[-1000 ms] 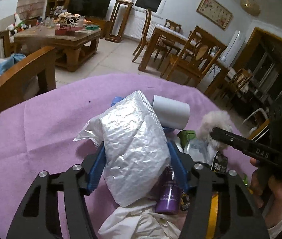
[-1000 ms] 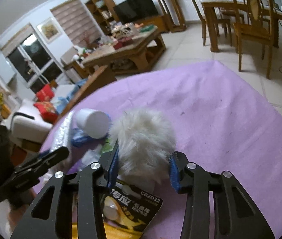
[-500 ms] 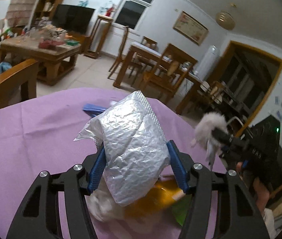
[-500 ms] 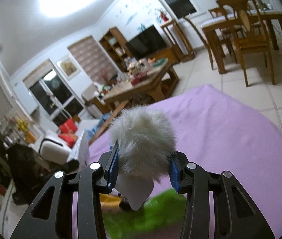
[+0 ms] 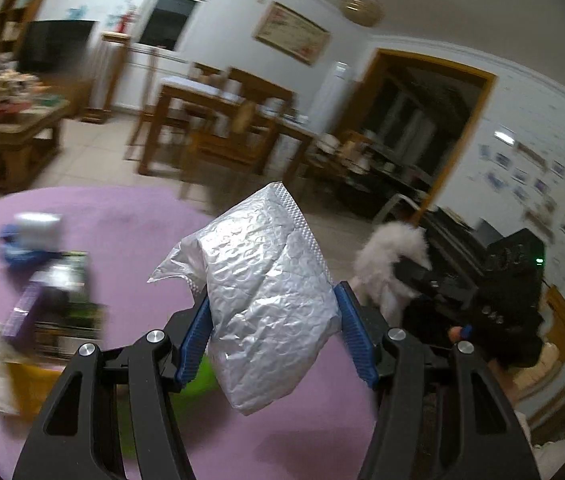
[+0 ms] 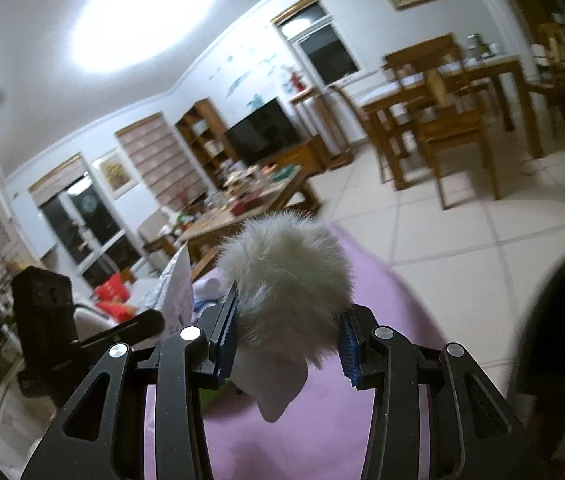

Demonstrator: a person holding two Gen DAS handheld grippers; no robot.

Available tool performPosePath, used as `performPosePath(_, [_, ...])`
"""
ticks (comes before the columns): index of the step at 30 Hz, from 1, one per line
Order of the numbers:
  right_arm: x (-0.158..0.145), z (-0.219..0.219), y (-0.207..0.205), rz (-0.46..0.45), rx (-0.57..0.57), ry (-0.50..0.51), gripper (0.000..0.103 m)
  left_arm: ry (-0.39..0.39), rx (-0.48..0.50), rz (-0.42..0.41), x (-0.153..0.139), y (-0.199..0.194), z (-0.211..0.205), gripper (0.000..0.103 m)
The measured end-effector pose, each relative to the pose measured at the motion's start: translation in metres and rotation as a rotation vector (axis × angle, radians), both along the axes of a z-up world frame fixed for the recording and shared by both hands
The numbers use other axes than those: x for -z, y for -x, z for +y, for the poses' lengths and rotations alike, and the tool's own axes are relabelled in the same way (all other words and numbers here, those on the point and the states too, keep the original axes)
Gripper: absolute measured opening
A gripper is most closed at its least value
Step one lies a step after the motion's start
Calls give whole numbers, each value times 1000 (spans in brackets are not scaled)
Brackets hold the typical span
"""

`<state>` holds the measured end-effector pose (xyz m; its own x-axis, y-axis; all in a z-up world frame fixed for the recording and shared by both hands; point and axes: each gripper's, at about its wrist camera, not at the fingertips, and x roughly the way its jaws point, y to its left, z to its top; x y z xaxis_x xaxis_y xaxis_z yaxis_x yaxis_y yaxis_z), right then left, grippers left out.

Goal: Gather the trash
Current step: 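Release the foil mailer and fluffy ball into the black bin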

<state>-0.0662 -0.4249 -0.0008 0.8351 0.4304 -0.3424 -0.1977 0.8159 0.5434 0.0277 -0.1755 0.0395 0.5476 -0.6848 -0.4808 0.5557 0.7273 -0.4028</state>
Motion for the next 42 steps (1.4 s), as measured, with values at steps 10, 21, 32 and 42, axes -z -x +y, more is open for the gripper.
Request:
performPosePath(10, [34,-140,91,73,271,-51,42,-19,320,26,26,22,-142,60])
performPosePath(21, [83,-230,152,116,434,-54,42,-110,477,59,60,34,-233,60])
performPosePath(32, [111,-238,144,171,462,-108,63,-202,514,71,70,41,-262,71])
performPosePath(42, [94,-203,132,165,426,-79,71,-156,473,7,48,48,-234,83])
